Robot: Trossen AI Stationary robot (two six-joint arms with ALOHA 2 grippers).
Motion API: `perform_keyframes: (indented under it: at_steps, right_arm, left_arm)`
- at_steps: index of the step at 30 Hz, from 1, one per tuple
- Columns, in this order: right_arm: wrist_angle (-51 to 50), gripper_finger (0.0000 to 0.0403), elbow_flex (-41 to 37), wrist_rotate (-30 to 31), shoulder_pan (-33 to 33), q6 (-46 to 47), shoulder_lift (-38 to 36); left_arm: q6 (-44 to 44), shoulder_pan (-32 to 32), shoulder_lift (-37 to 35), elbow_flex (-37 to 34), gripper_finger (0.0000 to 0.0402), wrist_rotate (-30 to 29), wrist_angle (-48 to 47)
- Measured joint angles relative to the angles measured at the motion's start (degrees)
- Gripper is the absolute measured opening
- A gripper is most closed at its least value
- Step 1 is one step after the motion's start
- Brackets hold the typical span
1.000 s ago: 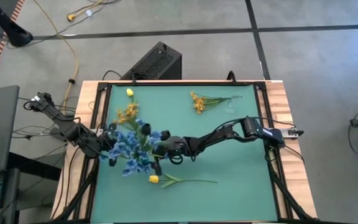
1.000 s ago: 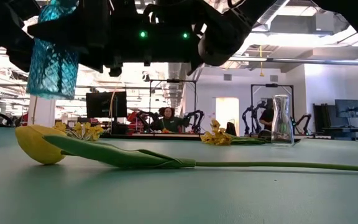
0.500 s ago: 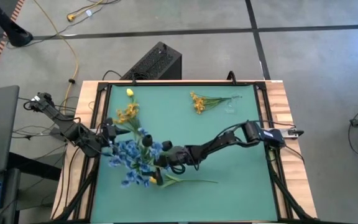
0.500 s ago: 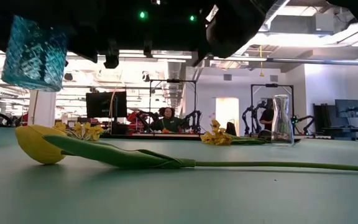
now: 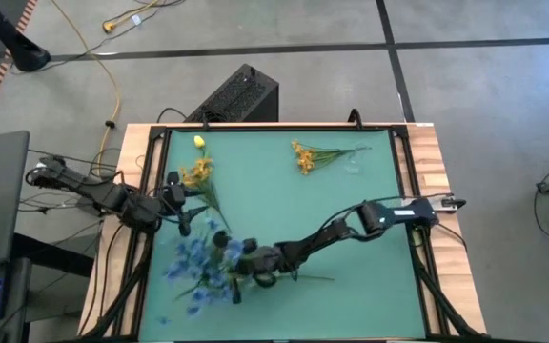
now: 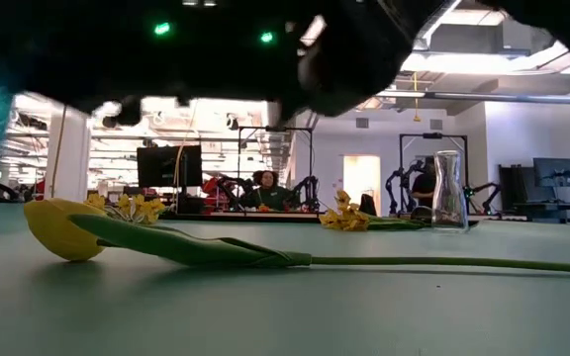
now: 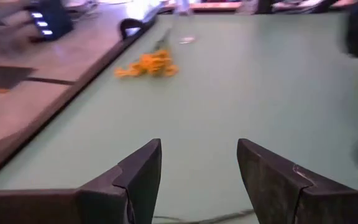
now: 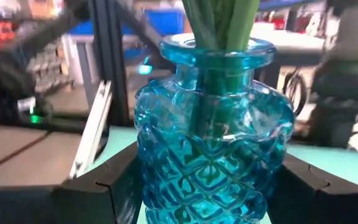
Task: Sort flowers into vase by color
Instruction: Put the blue flowers into the blue flower vase
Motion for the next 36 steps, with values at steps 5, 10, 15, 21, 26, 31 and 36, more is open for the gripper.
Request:
perform_keyframes:
  at_steps: [5,10,15,21,26,31,36]
  right_arm:
    - [-5.9,0.0282,7.3,0.0,0.3,-1.5,2.3]
    - [-7.5,0.0282,9.3,0.0,-1.2,-2.4,3.8]
    - [-7.1,0.0282,9.5,-0.5,-3.9,-1.1,6.0]
    - [-8.4,0.0282,9.5,-1.6,-6.4,-0.9,6.6]
    - [-8.4,0.0282,9.5,-3.6,-7.0,-0.5,6.6]
    - [-10.9,0.0282,9.5,-3.7,-6.8,-2.6,6.5]
    - [-12.3,0.029,9.5,-3.8,-6.9,-2.6,6.5]
  left_arm:
    - [0.3,5.9,-0.7,0.0,0.0199,-4.5,-2.3]
    - [0.3,11.2,-1.0,0.0,0.0199,-1.0,-2.2]
    - [0.8,13.5,-1.0,0.0,0.0199,1.5,-2.2]
    - [2.0,13.7,-0.9,0.0,0.0199,2.9,-2.3]
    - [1.5,13.7,-0.9,0.0,0.0199,3.2,-2.3]
    - [1.9,13.7,-0.9,0.0,0.0199,3.9,-2.3]
    - [1.9,13.7,-0.9,0.0,0.0199,4.1,-2.3]
